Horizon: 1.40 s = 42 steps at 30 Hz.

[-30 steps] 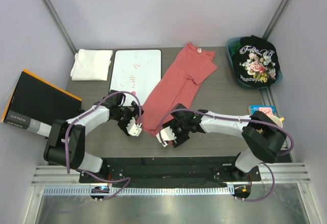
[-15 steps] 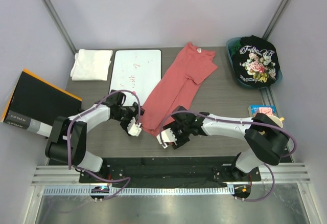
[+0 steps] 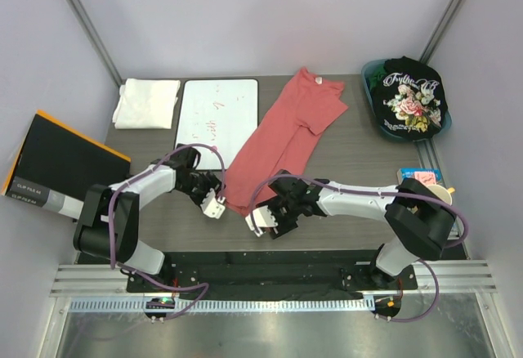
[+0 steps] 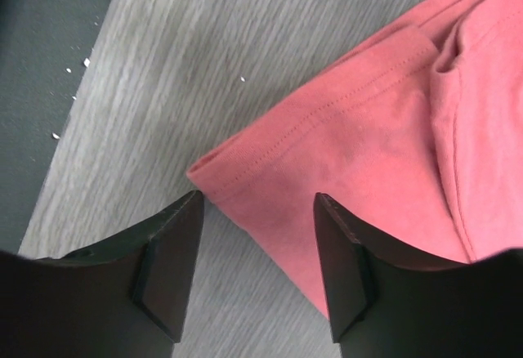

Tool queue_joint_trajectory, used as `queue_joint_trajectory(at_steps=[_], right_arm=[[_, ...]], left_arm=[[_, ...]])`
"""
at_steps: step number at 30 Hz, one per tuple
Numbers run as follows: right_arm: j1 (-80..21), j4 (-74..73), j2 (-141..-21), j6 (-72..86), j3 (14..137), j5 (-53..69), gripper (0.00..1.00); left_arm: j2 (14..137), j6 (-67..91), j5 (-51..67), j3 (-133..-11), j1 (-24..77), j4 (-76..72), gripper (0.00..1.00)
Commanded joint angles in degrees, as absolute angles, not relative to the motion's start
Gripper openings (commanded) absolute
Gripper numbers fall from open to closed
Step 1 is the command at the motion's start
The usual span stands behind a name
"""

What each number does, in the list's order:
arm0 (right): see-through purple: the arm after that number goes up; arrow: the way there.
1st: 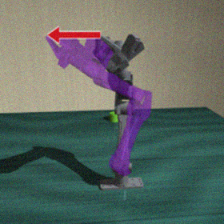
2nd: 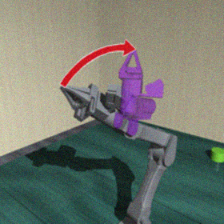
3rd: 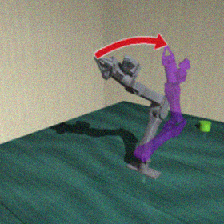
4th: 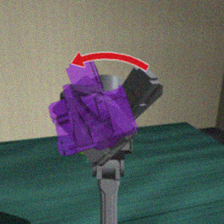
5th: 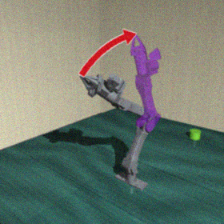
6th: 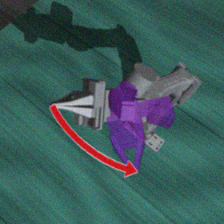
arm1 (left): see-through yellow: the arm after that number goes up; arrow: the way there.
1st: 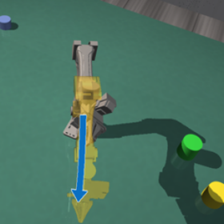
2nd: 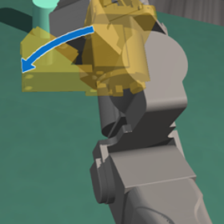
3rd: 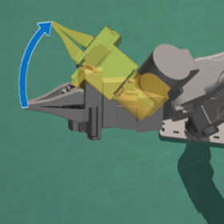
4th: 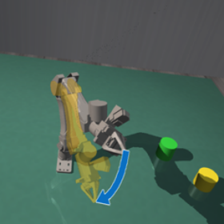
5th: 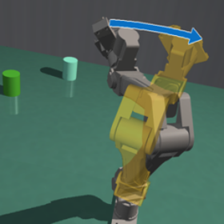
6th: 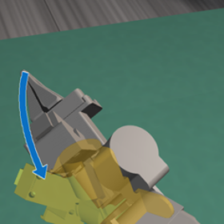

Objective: Fold and stack the t-shirts
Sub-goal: Grab the bottom of the folded rectangular tshirt with both arms

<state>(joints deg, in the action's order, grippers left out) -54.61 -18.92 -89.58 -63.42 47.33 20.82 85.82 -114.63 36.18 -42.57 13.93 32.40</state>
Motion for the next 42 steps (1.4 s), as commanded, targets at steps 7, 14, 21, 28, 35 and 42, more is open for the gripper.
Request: queue_joint_trajectory(at_steps=[7, 14, 21, 28, 35, 42], right_arm=[[-55.9, -15.8, -91.9, -59.8, 50.0, 22.4, 0.40], [-56.2, -14.9, -91.6, -56.9, 49.6, 20.5, 0.24], [-56.3, -15.7, -90.2, -55.5, 50.2, 19.7, 0.20], [-56.3, -15.7, -88.5, -55.1, 49.6, 19.8, 0.19], [-56.3, -15.8, -87.8, -55.2, 49.0, 18.8, 0.18], [-56.3, -15.7, -87.3, -55.2, 48.8, 18.5, 0.18]], left_arm=[[88.4, -129.3, 33.7, -42.6, 12.9, 41.8, 0.49], [88.7, -129.1, 36.6, -41.0, 12.9, 39.0, 0.47], [88.8, -128.8, 36.3, -40.9, 13.7, 37.9, 0.14], [90.2, -125.8, 32.4, -42.8, 16.2, 37.7, 0.00], [90.2, -126.0, 29.9, -43.8, 16.3, 39.5, 0.38], [90.8, -127.4, 29.4, -44.1, 16.4, 39.6, 0.64]])
